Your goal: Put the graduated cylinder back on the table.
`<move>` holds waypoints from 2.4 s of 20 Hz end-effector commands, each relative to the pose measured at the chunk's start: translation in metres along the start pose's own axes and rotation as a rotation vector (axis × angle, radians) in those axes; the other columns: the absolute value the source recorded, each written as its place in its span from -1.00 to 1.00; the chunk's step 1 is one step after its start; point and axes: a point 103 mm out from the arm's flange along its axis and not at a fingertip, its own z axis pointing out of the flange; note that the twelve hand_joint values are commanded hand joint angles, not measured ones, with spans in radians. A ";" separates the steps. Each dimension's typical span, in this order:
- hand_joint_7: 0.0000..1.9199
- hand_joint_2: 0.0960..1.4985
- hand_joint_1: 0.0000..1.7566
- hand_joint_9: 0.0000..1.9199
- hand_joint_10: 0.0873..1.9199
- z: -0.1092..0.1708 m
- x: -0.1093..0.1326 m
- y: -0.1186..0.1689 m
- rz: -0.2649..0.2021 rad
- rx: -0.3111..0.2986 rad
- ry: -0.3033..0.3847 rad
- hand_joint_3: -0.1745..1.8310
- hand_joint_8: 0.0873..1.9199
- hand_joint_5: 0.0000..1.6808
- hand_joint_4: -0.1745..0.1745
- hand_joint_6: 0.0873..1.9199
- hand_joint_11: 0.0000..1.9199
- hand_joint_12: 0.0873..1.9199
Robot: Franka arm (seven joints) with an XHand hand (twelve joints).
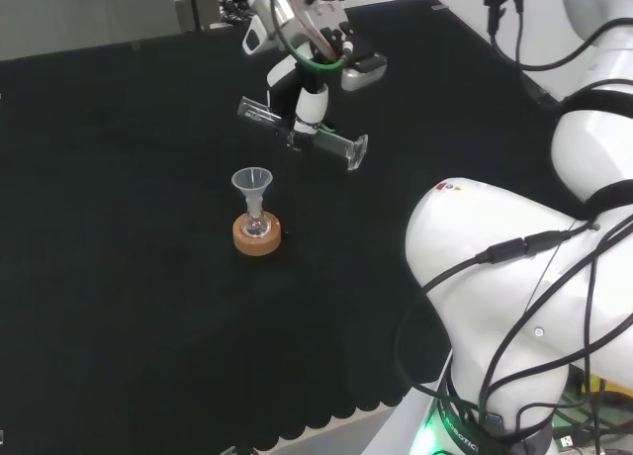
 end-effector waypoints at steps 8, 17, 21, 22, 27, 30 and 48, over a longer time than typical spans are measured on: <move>0.13 0.40 0.45 0.53 -1.00 0.019 -0.039 0.018 -0.141 -0.442 0.116 -0.83 -0.14 0.25 -1.00 -0.13 0.37 -0.34; 0.12 0.40 0.45 0.53 -1.00 0.027 -0.051 0.057 -0.241 -0.608 0.183 -0.82 -0.14 0.25 -1.00 -0.13 0.36 -0.34; 0.12 0.40 0.45 0.53 -1.00 0.027 -0.053 0.070 -0.278 -0.659 0.200 -0.82 -0.14 0.25 -1.00 -0.12 0.36 -0.34; 0.12 0.40 0.45 0.53 -1.00 0.027 -0.052 0.073 -0.287 -0.667 0.200 -0.82 -0.13 0.24 -1.00 -0.12 0.36 -0.34; 0.12 0.40 0.45 0.53 -1.00 0.029 -0.051 0.089 -0.323 -0.705 0.220 -0.82 -0.13 0.24 -1.00 -0.12 0.36 -0.33; 0.12 0.40 0.45 0.53 -1.00 0.033 -0.053 0.098 -0.330 -0.730 0.239 -0.82 -0.13 0.24 -1.00 -0.12 0.36 -0.33; 0.10 0.41 0.44 0.51 -1.00 0.045 -0.076 0.142 -0.334 -0.882 0.370 -0.82 -0.09 0.22 -1.00 -0.09 0.34 -0.32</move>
